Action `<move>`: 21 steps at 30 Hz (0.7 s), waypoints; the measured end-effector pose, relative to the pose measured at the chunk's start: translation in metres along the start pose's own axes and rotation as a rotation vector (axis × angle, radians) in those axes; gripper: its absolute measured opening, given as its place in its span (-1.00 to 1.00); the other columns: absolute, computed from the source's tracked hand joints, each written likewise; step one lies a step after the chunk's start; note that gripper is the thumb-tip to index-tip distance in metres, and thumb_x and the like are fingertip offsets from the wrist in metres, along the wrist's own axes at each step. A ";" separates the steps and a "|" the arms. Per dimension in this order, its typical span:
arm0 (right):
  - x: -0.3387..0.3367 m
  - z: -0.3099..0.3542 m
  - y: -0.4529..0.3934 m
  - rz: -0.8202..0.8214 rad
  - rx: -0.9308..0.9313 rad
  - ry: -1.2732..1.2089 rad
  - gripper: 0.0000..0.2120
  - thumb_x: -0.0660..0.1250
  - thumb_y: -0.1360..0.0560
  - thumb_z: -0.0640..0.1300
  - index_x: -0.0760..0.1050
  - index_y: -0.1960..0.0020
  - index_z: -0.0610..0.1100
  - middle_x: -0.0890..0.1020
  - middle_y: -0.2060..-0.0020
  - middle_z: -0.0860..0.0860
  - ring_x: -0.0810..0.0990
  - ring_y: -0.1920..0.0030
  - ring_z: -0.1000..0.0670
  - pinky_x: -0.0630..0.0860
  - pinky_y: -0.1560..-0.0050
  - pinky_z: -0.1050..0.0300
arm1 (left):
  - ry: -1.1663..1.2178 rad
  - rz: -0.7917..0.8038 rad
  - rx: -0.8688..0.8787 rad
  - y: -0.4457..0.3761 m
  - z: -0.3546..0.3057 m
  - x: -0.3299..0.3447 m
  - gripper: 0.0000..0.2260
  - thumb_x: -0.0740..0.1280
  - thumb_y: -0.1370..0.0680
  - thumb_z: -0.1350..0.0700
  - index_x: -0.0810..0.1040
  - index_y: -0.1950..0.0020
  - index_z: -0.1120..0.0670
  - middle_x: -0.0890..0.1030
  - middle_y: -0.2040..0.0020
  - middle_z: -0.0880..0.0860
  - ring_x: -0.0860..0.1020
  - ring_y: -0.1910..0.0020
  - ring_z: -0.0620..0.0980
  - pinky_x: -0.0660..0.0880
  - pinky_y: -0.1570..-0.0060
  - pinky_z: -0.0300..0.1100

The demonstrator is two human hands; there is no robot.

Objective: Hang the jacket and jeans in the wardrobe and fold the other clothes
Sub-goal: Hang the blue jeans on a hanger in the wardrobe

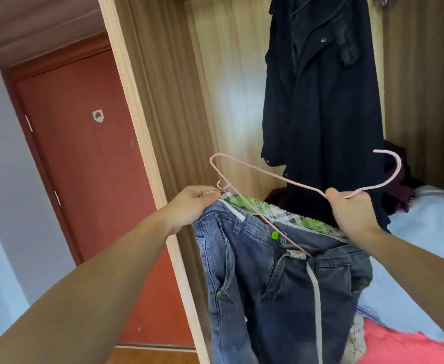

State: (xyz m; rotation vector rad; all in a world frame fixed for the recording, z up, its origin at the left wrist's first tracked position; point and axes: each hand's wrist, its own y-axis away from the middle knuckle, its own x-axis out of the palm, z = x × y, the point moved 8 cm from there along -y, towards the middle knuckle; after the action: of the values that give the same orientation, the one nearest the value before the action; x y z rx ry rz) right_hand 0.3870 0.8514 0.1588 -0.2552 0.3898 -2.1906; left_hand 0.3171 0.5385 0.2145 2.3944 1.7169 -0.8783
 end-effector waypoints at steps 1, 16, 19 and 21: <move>-0.005 0.004 -0.003 -0.005 -0.017 0.020 -0.56 0.26 -0.47 -0.20 0.09 0.47 -0.08 0.13 0.59 0.05 0.08 0.42 -0.03 0.07 0.37 0.08 | 0.000 0.007 -0.011 0.001 0.002 -0.002 -0.80 0.25 -0.65 0.13 0.67 -0.06 0.10 0.71 0.00 0.11 0.67 -0.02 0.08 0.55 -0.17 -0.02; -0.011 0.037 -0.016 0.156 -0.171 0.372 -0.61 0.27 -0.45 -0.20 0.14 0.44 -0.13 0.15 0.53 -0.08 0.10 0.46 -0.01 0.13 0.35 0.07 | 0.058 0.130 -0.155 -0.006 0.018 -0.003 -0.58 0.50 -0.32 -0.29 0.70 -0.05 -0.06 0.60 -0.06 0.17 0.55 -0.01 0.20 0.44 -0.23 0.28; -0.007 0.044 -0.018 0.201 -0.188 0.457 -0.57 0.27 -0.46 -0.17 0.14 0.48 -0.10 0.17 0.56 -0.07 0.14 0.46 -0.02 0.16 0.36 0.09 | 0.068 0.137 -0.137 -0.006 0.018 -0.007 -0.67 0.42 -0.41 -0.15 0.68 -0.10 -0.05 0.69 -0.04 0.13 0.65 -0.04 0.13 0.59 -0.06 0.11; -0.001 0.049 -0.018 0.236 -0.198 0.521 -0.57 0.28 -0.46 -0.15 0.14 0.48 -0.11 0.17 0.56 -0.06 0.15 0.46 -0.03 0.15 0.38 0.10 | 0.055 0.144 -0.137 -0.009 0.023 -0.012 -0.69 0.39 -0.45 -0.10 0.66 -0.14 -0.03 0.70 -0.05 0.13 0.67 -0.03 0.11 0.62 -0.01 0.05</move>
State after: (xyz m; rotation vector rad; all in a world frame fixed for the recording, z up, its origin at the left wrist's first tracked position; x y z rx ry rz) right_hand 0.3902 0.8530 0.2107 0.2540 0.8804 -1.9635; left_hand 0.2969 0.5233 0.2030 2.4349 1.5439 -0.6598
